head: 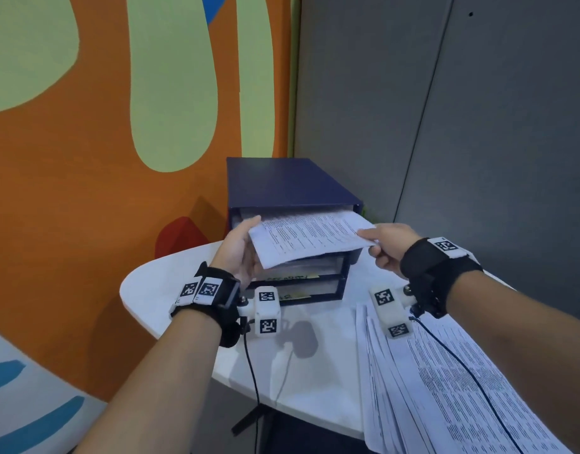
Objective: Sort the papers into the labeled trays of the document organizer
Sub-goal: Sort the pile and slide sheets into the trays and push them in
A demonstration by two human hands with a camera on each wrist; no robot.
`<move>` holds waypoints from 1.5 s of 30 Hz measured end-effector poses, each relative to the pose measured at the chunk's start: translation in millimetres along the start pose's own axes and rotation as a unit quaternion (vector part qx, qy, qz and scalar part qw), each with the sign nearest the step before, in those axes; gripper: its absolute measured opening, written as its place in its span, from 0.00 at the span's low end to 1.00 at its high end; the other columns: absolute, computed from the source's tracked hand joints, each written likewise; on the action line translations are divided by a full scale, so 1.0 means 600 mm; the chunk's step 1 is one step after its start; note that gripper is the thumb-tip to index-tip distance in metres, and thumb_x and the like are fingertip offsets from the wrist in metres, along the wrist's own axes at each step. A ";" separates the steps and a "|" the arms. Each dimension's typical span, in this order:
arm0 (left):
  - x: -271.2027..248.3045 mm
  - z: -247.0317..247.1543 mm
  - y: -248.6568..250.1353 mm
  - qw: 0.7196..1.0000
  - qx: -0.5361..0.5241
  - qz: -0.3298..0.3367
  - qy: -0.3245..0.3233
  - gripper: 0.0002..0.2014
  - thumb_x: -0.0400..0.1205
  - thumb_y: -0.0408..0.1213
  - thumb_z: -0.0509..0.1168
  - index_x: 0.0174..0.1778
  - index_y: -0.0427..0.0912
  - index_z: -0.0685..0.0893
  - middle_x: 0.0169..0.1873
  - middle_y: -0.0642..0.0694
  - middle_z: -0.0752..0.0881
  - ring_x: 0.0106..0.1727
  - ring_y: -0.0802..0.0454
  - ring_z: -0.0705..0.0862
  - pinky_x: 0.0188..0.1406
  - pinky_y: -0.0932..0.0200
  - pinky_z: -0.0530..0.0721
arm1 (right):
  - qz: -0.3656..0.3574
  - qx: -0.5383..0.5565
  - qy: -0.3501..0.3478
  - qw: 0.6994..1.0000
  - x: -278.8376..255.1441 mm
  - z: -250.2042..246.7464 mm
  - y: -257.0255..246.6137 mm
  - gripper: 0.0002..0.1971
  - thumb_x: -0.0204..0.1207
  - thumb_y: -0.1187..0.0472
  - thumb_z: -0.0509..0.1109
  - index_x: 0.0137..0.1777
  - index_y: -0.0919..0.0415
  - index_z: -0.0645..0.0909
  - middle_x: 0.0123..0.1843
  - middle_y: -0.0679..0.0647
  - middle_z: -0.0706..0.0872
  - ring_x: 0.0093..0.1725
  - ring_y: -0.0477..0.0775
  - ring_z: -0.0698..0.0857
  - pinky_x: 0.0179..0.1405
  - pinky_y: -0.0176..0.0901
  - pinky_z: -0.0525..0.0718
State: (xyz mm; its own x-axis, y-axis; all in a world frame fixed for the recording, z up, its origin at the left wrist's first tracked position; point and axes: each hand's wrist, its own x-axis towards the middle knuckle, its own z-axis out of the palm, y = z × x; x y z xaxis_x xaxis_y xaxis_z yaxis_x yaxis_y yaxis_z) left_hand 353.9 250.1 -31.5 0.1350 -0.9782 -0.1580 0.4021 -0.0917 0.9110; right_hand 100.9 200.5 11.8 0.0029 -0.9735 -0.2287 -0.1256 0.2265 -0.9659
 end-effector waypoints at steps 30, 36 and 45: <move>0.027 -0.005 0.022 0.973 -0.215 0.066 -0.052 0.33 0.78 0.37 0.65 0.80 0.35 0.66 0.74 0.34 0.75 0.73 0.35 0.76 0.75 0.41 0.73 | 0.011 0.217 -0.064 0.974 0.091 0.132 -0.026 0.22 0.86 0.70 0.48 0.77 0.78 0.60 0.77 0.71 0.69 0.76 0.64 0.72 0.69 0.46 0.78; 0.035 -0.004 0.025 0.970 -0.227 0.074 -0.045 0.31 0.77 0.37 0.65 0.78 0.35 0.69 0.73 0.35 0.76 0.71 0.36 0.79 0.74 0.40 0.74 | -0.019 0.039 0.006 0.999 0.095 0.142 -0.033 0.21 0.77 0.70 0.64 0.70 0.70 0.74 0.54 0.63 0.88 0.34 0.51 0.90 0.27 0.36 0.84; 0.052 0.016 0.032 0.980 -0.168 0.099 -0.033 0.27 0.78 0.39 0.69 0.73 0.41 0.74 0.76 0.43 0.73 0.70 0.39 0.80 0.73 0.39 0.75 | 0.022 0.097 -0.052 0.994 0.064 0.158 -0.059 0.07 0.77 0.77 0.57 0.44 0.69 0.75 0.42 0.65 0.85 0.49 0.61 0.92 0.52 0.47 0.88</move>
State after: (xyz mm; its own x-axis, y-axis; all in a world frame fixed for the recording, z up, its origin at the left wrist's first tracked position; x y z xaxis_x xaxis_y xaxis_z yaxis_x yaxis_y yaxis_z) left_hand 356.8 216.1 -15.4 0.1868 -0.9814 0.0443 0.6515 0.1576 0.7421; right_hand 199.3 158.2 25.4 0.1046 -0.9563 -0.2730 0.0648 0.2804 -0.9577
